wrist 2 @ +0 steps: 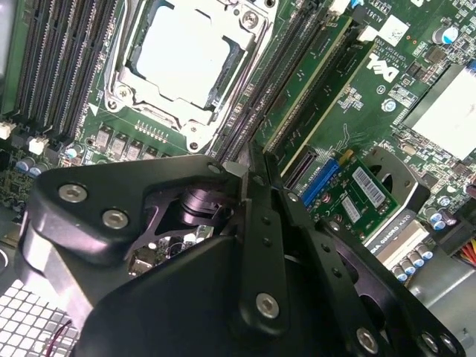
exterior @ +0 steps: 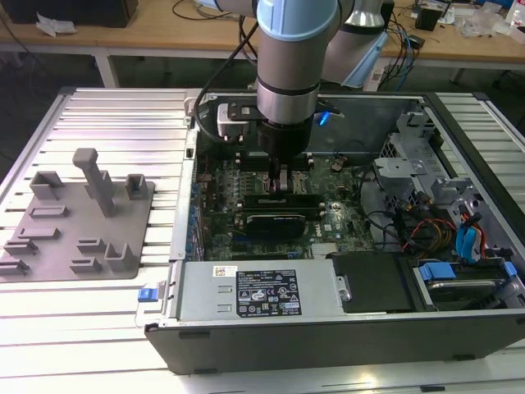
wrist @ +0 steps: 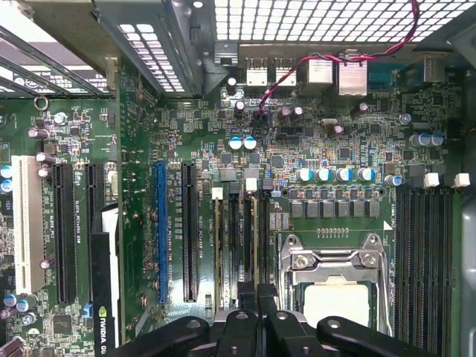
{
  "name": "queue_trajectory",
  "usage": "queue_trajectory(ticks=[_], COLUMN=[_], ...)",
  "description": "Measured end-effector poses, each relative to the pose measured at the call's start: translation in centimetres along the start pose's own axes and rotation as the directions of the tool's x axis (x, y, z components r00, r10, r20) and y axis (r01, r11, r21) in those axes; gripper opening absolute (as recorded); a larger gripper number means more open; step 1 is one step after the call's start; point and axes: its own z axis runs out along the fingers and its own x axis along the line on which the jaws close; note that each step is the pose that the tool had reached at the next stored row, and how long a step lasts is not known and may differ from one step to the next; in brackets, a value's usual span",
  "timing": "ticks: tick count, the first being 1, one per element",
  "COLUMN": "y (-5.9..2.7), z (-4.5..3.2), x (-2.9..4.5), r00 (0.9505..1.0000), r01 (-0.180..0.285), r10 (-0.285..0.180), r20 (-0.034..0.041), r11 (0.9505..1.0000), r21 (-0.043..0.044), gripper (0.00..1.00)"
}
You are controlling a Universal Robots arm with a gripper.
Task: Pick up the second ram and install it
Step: 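Insert the second ram into the second slot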
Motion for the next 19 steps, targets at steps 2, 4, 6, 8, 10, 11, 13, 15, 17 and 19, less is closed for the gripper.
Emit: queue_trajectory(ticks=[2,4,6,8,10,11,13,15,17,19], y=[-0.01,0.00,-0.09,-0.16,-0.19,-0.20,-0.20,-0.20,-0.20,-0.20], z=[0.00,0.00,0.01,0.01,0.02,0.03,0.03,0.04,0.05,0.05], x=[0.00,0.00,0.00,0.00,0.00,0.00,0.00,0.00,0.00,0.00], r00=[1.0000,1.0000,1.0000,1.0000,1.0000,1.0000,1.0000,1.0000,1.0000,1.0000], r01=[0.000,0.000,0.000,0.000,0.005,0.006,0.007,0.007,0.007,0.007], r10=[0.000,0.000,0.000,0.000,-0.005,-0.006,-0.007,-0.007,-0.007,-0.007], r20=[0.0008,0.0008,0.0010,0.0009,0.0006,0.0008,0.0008,0.0008,0.0007,0.0007], r11=[1.0000,1.0000,1.0000,1.0000,0.9999,0.9999,0.9999,0.9999,0.9999,0.9999], r21=[-0.0061,-0.0066,-0.0069,-0.0076,-0.0092,-0.0094,-0.0094,-0.0094,-0.0094,-0.0094], gripper=[0.09,0.09,0.09,0.09,0.09,0.09,0.09,0.09,0.09,0.09])
